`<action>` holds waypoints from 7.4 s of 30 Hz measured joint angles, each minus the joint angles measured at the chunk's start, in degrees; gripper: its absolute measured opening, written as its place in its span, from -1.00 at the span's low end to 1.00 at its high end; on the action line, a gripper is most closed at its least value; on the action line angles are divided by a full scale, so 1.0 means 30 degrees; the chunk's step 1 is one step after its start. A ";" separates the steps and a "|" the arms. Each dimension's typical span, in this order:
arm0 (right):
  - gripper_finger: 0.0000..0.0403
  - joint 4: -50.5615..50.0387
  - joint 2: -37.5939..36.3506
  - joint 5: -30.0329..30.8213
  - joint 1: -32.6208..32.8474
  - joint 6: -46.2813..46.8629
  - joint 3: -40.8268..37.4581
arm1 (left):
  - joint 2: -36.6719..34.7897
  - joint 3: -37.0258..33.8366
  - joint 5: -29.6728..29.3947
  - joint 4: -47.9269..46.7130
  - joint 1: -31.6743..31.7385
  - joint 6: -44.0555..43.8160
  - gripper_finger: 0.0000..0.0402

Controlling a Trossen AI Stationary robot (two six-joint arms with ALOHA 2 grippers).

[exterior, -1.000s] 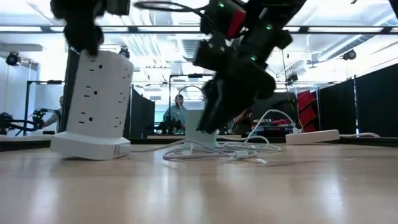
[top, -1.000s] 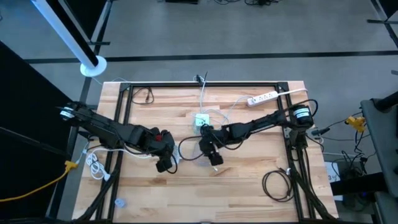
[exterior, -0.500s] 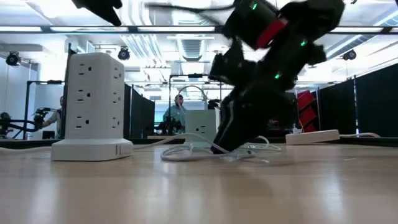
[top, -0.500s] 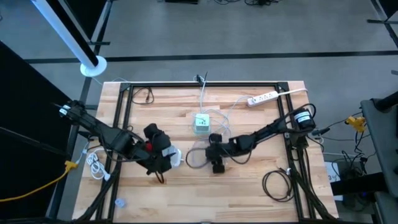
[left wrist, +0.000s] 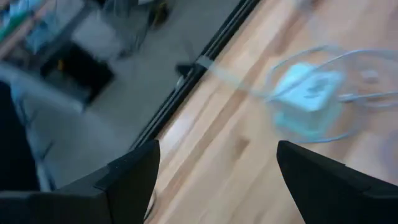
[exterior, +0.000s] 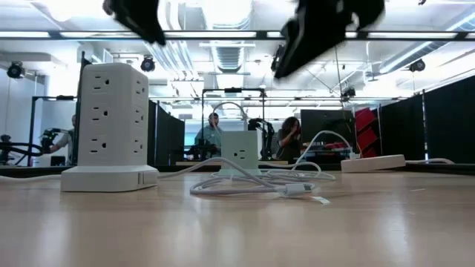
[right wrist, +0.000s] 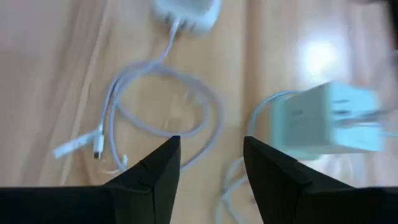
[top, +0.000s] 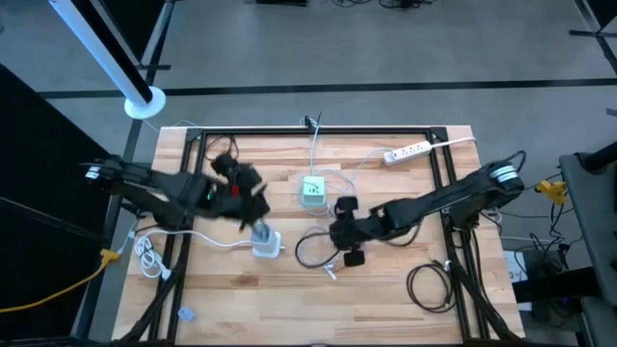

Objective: Insert USB
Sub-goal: Insert the top black charger cable into the white charger adapter

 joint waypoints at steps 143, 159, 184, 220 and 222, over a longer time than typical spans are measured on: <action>-0.77 1.4654 -0.6795 -0.1665 -0.1609 0.1209 -1.6549 | 1.0455 -0.3862 1.4442 0.5788 1.7254 0.7125 -0.38; -0.66 1.7289 -0.6795 -0.2627 -0.1615 0.1535 -1.5839 | 0.2037 -0.2439 1.2345 0.5345 1.5123 0.6592 -0.91; -0.72 2.6804 -0.1523 -0.2628 -0.2423 -0.1658 -1.0097 | -0.4795 -1.1463 1.4698 2.6601 0.2003 0.8442 -0.91; -0.64 1.9142 0.4245 -0.4537 -0.3812 -0.0311 0.0109 | -0.4812 -1.7315 1.4114 3.2375 0.0921 0.7305 -0.91; -0.67 1.8951 0.4225 -0.4527 -0.3837 -0.0065 0.0109 | -0.4814 -1.7372 1.4112 3.2404 0.0917 0.7305 -0.91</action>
